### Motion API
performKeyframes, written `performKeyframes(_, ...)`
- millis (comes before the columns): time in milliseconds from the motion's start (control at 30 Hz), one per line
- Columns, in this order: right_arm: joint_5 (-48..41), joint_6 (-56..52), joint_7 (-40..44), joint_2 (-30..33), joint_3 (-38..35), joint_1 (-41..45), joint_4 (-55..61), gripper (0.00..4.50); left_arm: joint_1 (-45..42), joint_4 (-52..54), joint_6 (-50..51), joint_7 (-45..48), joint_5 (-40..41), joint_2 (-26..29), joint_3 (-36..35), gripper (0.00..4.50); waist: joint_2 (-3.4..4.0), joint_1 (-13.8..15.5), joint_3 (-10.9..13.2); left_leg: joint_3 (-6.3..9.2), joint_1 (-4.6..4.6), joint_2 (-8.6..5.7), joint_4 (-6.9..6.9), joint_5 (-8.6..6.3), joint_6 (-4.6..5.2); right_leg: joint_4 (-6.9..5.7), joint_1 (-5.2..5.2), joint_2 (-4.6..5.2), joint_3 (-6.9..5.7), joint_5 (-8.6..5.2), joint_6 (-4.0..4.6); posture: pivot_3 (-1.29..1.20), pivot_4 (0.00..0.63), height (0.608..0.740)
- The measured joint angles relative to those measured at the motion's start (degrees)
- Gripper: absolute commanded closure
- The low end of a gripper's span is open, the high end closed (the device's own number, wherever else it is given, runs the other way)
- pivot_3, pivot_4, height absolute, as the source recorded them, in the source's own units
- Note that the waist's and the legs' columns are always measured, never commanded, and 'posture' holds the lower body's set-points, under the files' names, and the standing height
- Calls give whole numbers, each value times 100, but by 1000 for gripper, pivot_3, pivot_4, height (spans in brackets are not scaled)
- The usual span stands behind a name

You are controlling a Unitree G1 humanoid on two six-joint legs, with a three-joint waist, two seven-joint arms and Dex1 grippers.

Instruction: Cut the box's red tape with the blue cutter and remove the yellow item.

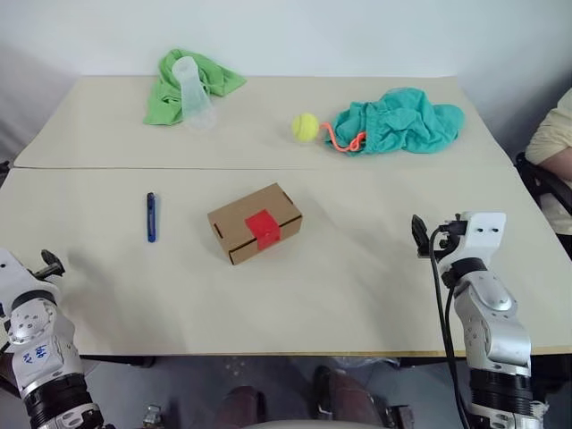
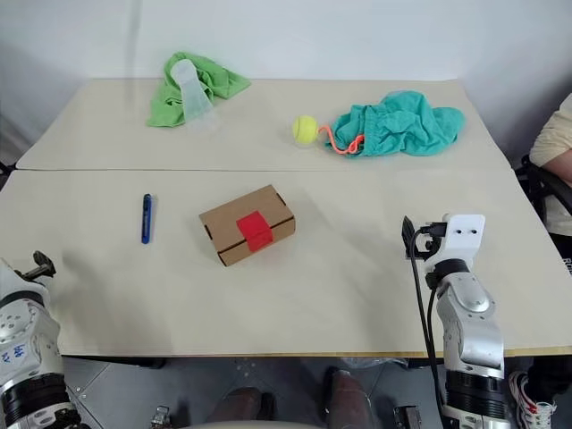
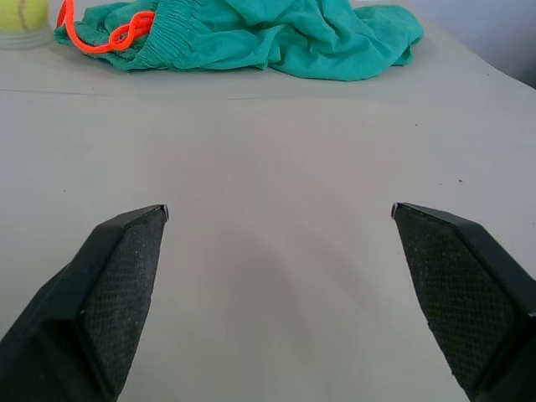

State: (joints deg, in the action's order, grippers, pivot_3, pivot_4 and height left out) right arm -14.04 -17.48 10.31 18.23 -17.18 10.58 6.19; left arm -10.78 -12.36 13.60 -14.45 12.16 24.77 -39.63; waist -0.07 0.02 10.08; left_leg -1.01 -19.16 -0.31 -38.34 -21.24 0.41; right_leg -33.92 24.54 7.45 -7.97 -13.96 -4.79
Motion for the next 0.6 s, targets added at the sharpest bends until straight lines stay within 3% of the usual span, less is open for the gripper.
performKeyframes(233, -122, -212, 89, 67, -6, -13, 183, 0, -218, -19, 92, 331, 42, 79, 261, 15, 0, 8, 0, -6, 1, 0, -7, 0, 1, -6, 2, -4, 6, 2, 0, 0, 150, 740)
performKeyframes(433, -111, -778, 344, 646, 126, 50, 583, 0, -768, -85, 38, 1230, 77, 593, 849, 15, 0, 18, 1, -14, -4, -2, -28, -8, 13, -8, 2, -9, 13, 7, -7, 0, 150, 740)
performKeyframes(500, -125, -1012, 445, 794, 160, 163, 706, 185, -926, -74, 28, 1577, 96, 682, 1081, 418, 0, 13, 1, -18, -5, -2, -37, -11, 18, -6, 2, -11, 17, 10, -11, 0, 150, 740)
performKeyframes(600, -189, -1293, 663, 1000, 323, 277, 903, 947, -1145, -49, 35, 1984, 126, 706, 1381, 1259, 0, -2, 1, -25, -6, 0, -47, -18, 20, -6, 2, -16, 22, 11, -13, 0, 150, 740)
